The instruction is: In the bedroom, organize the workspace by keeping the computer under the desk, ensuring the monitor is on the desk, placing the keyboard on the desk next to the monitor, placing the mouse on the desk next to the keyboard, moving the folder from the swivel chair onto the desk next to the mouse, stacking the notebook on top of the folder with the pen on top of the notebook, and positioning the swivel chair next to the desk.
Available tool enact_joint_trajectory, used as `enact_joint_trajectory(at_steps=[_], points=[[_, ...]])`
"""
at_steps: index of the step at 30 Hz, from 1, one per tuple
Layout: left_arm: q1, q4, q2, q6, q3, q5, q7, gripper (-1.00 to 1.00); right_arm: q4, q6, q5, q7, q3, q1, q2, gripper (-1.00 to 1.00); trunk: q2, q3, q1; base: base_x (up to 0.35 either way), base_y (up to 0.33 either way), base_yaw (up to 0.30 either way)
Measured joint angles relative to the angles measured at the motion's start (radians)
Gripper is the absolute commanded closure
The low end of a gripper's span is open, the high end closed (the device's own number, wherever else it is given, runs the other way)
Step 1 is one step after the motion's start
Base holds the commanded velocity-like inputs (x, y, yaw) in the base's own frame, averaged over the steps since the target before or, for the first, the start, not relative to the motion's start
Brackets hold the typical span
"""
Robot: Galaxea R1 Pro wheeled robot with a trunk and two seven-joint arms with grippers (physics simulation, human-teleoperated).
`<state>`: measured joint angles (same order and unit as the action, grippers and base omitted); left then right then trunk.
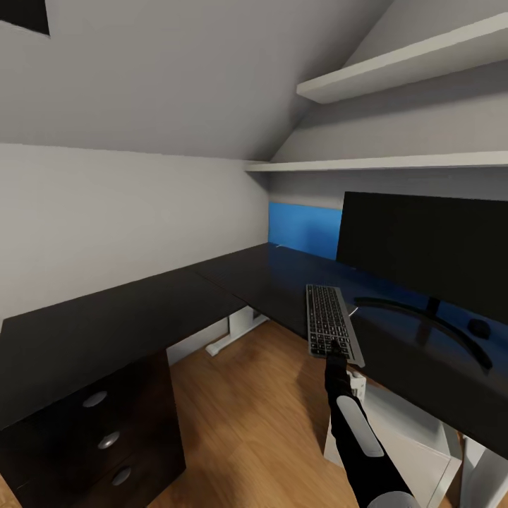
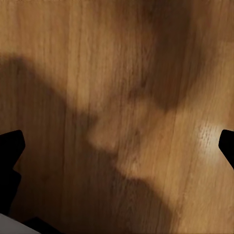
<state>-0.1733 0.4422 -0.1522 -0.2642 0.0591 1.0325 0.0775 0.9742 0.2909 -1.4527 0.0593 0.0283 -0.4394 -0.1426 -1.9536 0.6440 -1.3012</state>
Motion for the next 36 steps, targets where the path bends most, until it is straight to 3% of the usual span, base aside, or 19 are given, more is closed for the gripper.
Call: enact_joint_trajectory(at_steps=[16,17,27,32,36], points=[[0.001,-0.001,0.005,0.007,0.006,-0.007,0.003,-1.0,0.0,-0.015,-0.002,0.002,0.0,-0.002,0.005,-1.0,0.0,0.0,0.0,0.059,0.0,0.0],[0.001,-0.001,0.005,0.007,0.006,-0.007,0.003,-1.0,0.0,-0.016,-0.003,0.002,0.0,-0.002,0.005,1.0,0.0,0.0,0.0,0.011,0.0,0.0],[0.002,-0.002,0.006,0.007,0.023,-0.008,0.007,-1.0,0.002,-0.025,-0.002,-0.006,0.0,-0.002,0.008,1.0,0.0,0.0,0.0,0.003,0.0,0.0],[0.002,-0.002,0.005,0.007,0.025,-0.008,0.006,-1.0,0.011,-0.099,0.002,-0.02,-0.002,0.001,0.008,1.0,0.0,0.0,0.0,0.0,0.0,0.0],[0.002,-0.002,0.005,0.007,0.025,-0.009,0.006,-1.0,0.013,-0.114,0.002,-0.023,-0.004,0.001,0.009,1.0,0.0,0.0,0.0,0.0,0.0,0.0]])
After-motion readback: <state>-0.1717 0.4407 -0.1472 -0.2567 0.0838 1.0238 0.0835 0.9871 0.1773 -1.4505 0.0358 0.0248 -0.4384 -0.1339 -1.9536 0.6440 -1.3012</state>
